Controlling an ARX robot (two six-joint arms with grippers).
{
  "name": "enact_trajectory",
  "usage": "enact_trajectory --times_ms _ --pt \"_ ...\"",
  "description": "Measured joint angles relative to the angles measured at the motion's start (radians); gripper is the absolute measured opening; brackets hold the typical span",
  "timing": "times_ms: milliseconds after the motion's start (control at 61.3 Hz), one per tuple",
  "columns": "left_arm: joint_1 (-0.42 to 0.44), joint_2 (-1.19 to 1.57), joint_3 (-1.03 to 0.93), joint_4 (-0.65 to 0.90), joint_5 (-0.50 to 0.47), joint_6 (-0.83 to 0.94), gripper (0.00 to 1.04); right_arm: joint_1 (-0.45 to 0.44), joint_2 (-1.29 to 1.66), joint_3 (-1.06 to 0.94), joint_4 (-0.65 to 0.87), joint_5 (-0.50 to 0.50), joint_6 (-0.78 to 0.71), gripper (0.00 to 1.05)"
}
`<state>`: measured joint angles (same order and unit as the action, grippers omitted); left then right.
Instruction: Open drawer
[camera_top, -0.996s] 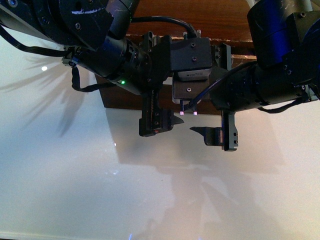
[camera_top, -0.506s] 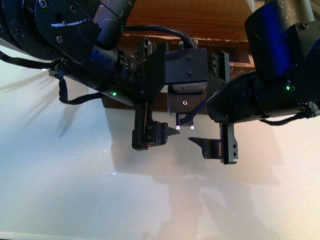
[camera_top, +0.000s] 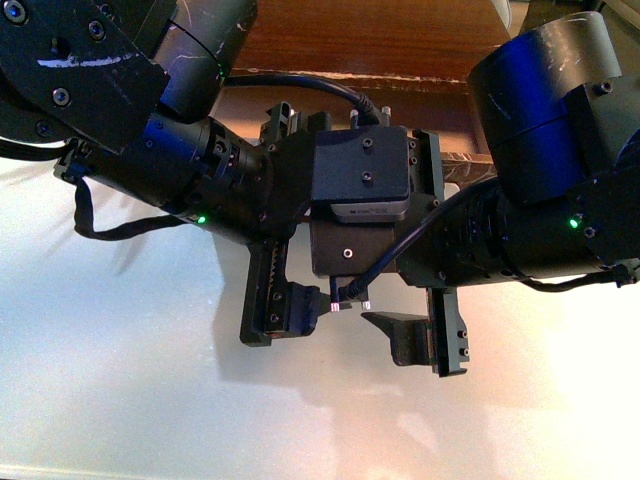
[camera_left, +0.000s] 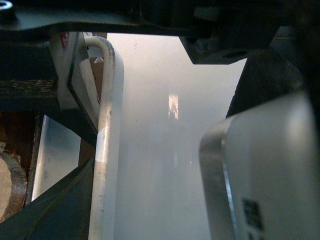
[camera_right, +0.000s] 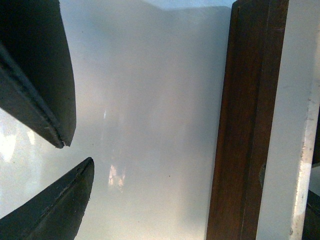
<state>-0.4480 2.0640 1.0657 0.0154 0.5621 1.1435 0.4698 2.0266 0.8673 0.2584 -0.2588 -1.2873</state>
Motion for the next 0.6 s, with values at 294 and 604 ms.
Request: enact_trajectory --times_ms 294,604 --pt "-0.003 -0.016 -0.024 -0.007 0.007 0.013 0.96 0.009 -0.013 -0.028 0.007 -0.003 0.000 0.96" --pt "-0.003 -0.021 -0.032 0.017 0.012 -0.011 0.96 0.009 -0.012 -0.041 0.063 -0.010 0.048 0.96"
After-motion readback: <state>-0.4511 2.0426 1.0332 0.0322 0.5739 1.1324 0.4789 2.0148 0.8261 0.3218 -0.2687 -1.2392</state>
